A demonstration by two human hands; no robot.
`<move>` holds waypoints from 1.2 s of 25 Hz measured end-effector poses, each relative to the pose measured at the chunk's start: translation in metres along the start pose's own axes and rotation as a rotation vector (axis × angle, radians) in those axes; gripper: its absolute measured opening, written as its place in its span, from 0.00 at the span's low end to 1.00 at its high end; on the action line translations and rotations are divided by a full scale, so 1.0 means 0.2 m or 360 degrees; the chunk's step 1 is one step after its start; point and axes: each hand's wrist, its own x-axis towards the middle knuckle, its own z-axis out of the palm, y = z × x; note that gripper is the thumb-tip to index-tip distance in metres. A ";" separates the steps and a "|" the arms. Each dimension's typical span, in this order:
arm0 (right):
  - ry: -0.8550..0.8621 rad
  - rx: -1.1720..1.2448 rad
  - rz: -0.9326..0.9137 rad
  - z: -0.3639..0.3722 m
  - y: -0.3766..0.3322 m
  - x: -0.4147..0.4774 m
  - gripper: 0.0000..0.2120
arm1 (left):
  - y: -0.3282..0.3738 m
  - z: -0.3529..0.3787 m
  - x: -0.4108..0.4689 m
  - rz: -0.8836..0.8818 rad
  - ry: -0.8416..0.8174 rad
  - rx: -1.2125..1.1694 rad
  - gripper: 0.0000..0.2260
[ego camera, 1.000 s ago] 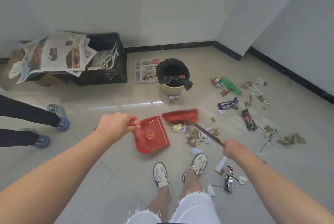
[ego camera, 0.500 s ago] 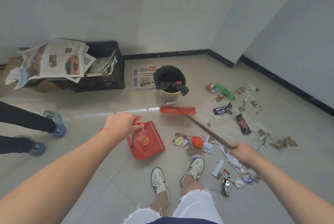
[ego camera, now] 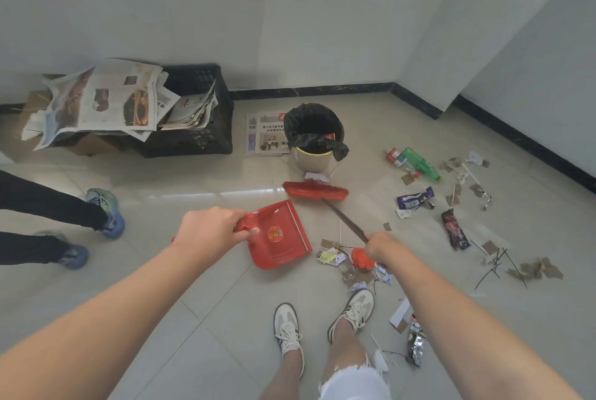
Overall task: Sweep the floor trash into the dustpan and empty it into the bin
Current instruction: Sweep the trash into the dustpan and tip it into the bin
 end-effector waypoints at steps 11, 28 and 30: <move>-0.0218 -0.0045 0.0182 0.00 0.49 -0.32 0.24 | 0.12 -0.17 0.02 0.0029 -0.0039 -0.0005 0.20; -0.0024 0.1843 0.0553 -0.12 1.11 -0.90 0.26 | 0.71 -0.48 0.12 0.0545 0.0197 -0.0110 0.19; 0.0033 0.1936 0.0582 -0.17 1.13 -0.86 0.27 | 0.81 -0.52 0.19 0.0559 0.0191 -0.0113 0.19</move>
